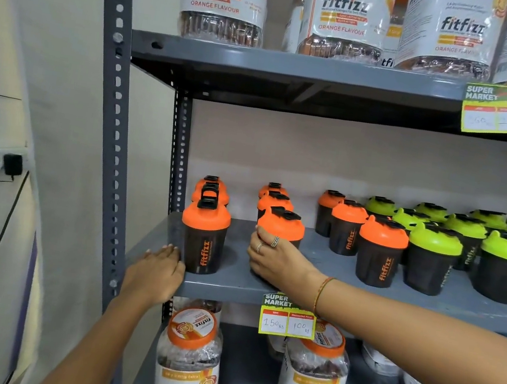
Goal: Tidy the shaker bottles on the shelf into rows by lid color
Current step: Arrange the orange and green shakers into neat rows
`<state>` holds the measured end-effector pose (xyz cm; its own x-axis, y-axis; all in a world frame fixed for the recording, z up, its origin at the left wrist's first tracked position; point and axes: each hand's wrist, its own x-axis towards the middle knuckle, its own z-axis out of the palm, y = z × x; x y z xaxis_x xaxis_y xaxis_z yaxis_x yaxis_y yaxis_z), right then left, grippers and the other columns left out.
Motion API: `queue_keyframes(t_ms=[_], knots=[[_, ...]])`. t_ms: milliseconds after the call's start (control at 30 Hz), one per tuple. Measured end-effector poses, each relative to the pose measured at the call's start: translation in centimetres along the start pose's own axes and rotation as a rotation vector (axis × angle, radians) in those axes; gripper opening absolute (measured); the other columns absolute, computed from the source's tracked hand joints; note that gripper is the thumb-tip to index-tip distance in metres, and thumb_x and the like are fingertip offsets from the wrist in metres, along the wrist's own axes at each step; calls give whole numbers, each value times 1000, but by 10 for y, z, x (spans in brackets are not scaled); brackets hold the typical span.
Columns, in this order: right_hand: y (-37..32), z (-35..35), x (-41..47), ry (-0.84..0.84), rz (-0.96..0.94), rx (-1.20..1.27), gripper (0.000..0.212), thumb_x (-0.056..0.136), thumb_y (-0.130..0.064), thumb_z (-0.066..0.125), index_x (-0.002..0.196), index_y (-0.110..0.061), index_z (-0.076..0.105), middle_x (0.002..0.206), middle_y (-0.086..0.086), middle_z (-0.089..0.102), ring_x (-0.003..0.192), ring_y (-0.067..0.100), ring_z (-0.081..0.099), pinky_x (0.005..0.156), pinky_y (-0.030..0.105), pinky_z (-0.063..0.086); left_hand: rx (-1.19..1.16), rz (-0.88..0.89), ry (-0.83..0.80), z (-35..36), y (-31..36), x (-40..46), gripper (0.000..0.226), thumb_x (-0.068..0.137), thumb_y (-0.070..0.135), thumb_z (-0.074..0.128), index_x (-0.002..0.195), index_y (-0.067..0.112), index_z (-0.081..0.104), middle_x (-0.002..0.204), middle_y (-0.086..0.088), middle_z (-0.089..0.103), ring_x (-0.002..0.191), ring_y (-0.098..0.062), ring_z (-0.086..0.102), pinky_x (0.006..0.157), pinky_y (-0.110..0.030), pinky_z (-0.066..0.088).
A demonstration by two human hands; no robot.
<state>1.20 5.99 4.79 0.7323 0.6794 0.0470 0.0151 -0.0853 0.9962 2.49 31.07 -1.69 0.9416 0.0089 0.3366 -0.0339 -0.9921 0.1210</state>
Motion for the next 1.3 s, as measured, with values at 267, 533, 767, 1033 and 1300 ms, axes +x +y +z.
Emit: queue_keyframes(t_ms=[267, 533, 767, 1033, 1300], knots=[[10, 13, -28, 470, 167, 206, 68, 94, -10, 34, 159, -15, 15, 164, 15, 21, 152, 36, 18, 120, 54, 17, -30, -13, -15, 0, -1, 1, 53, 103, 35, 18, 151, 14, 28, 159, -9, 27, 146, -20, 26, 119, -40, 16], [21, 56, -56, 944, 1054, 1592, 71, 84, -30, 69, 147, -25, 37, 139, -6, 42, 129, 10, 42, 100, 33, 45, -1039, -251, -135, -26, -4, 5, 56, 97, 51, 36, 145, 22, 38, 154, -7, 37, 138, -27, 38, 115, -50, 27], [-12, 75, -21, 300, 780, 2551, 116, 75, -32, 86, 160, -28, 6, 162, 3, 28, 145, 19, 33, 109, 30, 34, -1156, -49, -90, -43, 20, -6, 99, 56, 64, 80, 141, 32, 39, 138, 4, 52, 123, -16, 51, 106, -39, 39], [-27, 90, -7, 237, 488, 2684, 97, 59, -24, 88, 140, -40, 37, 128, -11, 65, 114, -1, 64, 85, 14, 51, -1045, -99, -124, -25, 15, 14, 72, 64, 29, 88, 126, 23, 52, 122, 0, 65, 108, -14, 61, 97, -37, 48], [-33, 89, -4, 303, 648, 2549, 78, 66, -28, 90, 129, -42, 45, 127, -14, 63, 116, 4, 60, 83, 19, 52, -1101, -109, -40, -13, 16, 18, 68, 55, 36, 92, 113, 28, 57, 106, 12, 68, 100, -7, 64, 75, -20, 48]])
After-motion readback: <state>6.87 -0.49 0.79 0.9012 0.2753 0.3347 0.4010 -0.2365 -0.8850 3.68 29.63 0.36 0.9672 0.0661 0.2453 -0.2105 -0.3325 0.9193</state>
